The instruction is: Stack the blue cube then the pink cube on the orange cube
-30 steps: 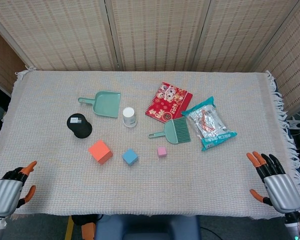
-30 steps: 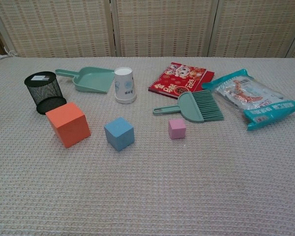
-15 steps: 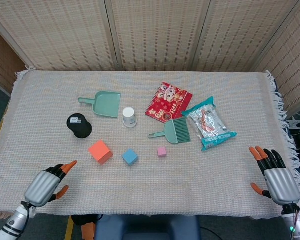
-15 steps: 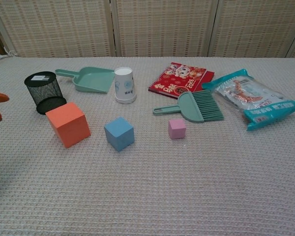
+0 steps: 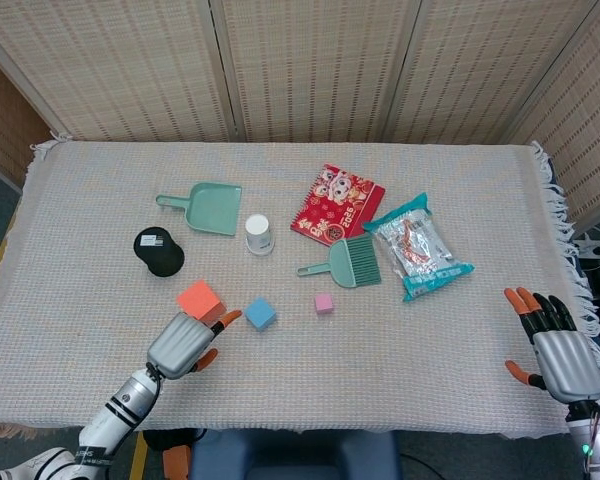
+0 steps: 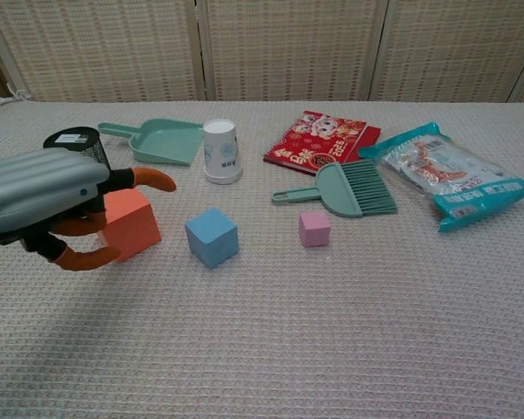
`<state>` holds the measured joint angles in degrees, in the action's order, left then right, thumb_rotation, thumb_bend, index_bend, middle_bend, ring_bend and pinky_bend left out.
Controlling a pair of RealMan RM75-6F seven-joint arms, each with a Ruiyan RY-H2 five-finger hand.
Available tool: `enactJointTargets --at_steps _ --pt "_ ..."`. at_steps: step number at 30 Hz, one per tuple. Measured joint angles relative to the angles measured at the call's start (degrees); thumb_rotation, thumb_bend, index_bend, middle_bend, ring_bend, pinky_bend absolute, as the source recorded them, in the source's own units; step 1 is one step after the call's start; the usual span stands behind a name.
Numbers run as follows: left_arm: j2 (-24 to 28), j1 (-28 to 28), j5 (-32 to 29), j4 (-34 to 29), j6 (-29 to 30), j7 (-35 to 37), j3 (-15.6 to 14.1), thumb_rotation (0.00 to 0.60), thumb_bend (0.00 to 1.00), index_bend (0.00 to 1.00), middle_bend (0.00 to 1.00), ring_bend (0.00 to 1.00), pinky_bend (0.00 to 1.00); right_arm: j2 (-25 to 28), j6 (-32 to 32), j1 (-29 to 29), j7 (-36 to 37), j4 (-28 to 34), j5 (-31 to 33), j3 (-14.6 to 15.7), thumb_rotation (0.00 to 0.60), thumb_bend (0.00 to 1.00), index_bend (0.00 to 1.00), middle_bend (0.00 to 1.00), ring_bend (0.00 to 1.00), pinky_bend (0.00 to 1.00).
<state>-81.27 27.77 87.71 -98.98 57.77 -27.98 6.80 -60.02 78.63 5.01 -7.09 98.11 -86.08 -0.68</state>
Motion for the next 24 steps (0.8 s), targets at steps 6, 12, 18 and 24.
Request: enactJointTargets --at_steps 6,12,18,24 --pt "-3.6 2.7 -3.2 1.3 -1.5 -3.5 0.9 0.6 0.36 0.17 1.0 1.0 1.0 -0.1 -0.3 0.2 -0.4 0.1 0.2 0.1 0.6 0.09 0.0 0.0 0.0 0.0" --pt "-6.8 5.4 -5.9 5.5 -2.1 -7.6 2.0 0.6 0.37 0.17 1.0 1.0 1.0 0.0 0.8 -0.2 0.1 0.2 -0.2 0.2 0.6 0.09 0.0 0.0 0.0 0.0" --pt "-9.3 8.2 -7.1 10.2 -2.9 -9.3 2.6 0.6 0.37 0.17 1.0 1.0 1.0 0.2 1.8 -0.7 0.8 0.1 -0.5 0.2 0.6 0.09 0.0 0.0 0.0 0.0" --pt "-11.3 10.2 -8.9 13.8 -3.7 -12.0 2.3 0.6 0.37 0.17 1.0 1.0 1.0 0.3 2.2 -0.8 0.9 0.1 -0.5 0.2 0.6 0.09 0.0 0.0 0.0 0.0"
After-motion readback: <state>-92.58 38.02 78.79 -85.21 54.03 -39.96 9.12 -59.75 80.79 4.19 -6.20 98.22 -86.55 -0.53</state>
